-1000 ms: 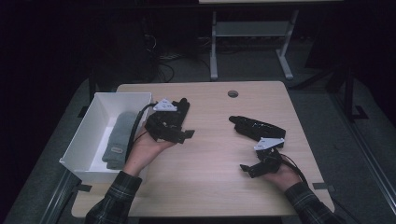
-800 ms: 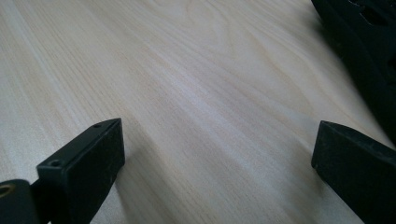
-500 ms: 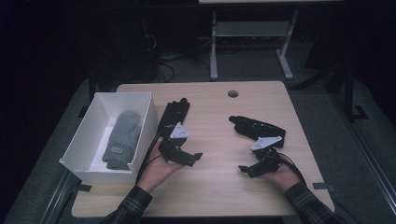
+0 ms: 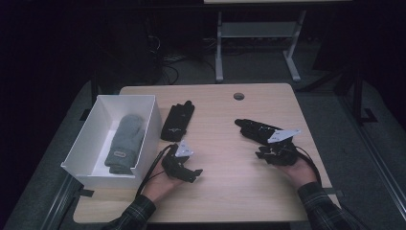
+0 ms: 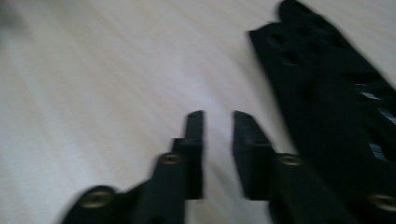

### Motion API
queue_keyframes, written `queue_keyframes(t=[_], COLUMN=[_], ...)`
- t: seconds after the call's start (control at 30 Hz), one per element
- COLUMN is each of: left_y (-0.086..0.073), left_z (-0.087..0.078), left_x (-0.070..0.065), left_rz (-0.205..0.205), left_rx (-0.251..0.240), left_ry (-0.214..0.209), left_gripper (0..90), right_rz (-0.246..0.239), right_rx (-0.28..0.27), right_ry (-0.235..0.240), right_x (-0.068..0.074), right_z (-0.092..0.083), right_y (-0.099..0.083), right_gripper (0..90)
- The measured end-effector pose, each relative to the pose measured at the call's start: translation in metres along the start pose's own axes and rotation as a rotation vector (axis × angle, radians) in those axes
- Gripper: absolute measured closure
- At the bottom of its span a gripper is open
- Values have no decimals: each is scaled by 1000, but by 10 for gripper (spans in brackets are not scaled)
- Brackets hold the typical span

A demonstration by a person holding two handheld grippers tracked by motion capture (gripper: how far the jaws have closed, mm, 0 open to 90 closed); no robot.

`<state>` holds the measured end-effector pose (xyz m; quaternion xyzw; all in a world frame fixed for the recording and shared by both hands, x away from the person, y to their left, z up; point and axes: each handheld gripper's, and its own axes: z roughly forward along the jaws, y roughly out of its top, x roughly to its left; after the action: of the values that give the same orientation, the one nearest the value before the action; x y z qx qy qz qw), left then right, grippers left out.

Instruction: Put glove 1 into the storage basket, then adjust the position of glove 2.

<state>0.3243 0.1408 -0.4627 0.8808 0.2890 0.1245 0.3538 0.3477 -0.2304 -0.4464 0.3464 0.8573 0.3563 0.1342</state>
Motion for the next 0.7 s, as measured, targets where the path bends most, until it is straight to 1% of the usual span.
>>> queue_keyframes(t=[0.03, 0.07, 0.1, 0.13, 0.17, 0.27, 0.33, 0.37, 0.4, 0.47, 0.53, 0.57, 0.6, 0.67, 0.7], left_y=[-2, -4, -5, -6, -7, -8, -9, -10, -11, -12, -14, -16, -18, -18, -18], left_z=[0, 0, 0, 0, 0, 0, 2, 3, 3, 3, 4, 4, 4, 3, 3], left_x=[1, 2, 2, 2, 1, 0, 0, 1, 1, 2, 2, 2, 2, 2, 2], left_rz=[8, 2, -3, -6, -4, 9, 1, -7, -16, -14, -15, -19, -15, -16, -17], left_rx=[11, 10, 15, 13, 14, 21, 29, 28, 20, 14, -6, -29, -40, -33, -36], left_ry=[12, 13, 12, 18, 18, 23, 14, 7, 2, 0, -3, -5, -5, -4, -4], left_gripper=[129, 129, 129, 129, 129, 129, 129, 128, 128, 127, 127, 127, 127, 127, 127], right_rz=[10, 14, 11, 14, 15, 34, 32, 45, 42, 46, 58, 58, 66, 68, 80], right_rx=[-2, 6, 7, 9, 5, -2, 2, 3, 6, 3, -3, -4, -2, 0, 8], right_ry=[-8, -24, -40, -43, -53, -80, -91, -99, -102, -122, -141, -148, -154, -174, -188], right_x=[-4, -8, -12, -15, -20, -29, -34, -35, -38, -40, -42, -43, -46, -52, -55], right_z=[-1, -3, -4, -5, -6, -9, -10, -10, -11, -13, -16, -17, -18, -18, -18], right_y=[0, 0, -1, -1, -1, -4, -6, -7, -8, -11, -12, -13, -15, -17, -17], right_gripper=[882, 900, 900, 900, 900, 900, 900, 900, 900, 900, 900, 900, 900, 900, 900])
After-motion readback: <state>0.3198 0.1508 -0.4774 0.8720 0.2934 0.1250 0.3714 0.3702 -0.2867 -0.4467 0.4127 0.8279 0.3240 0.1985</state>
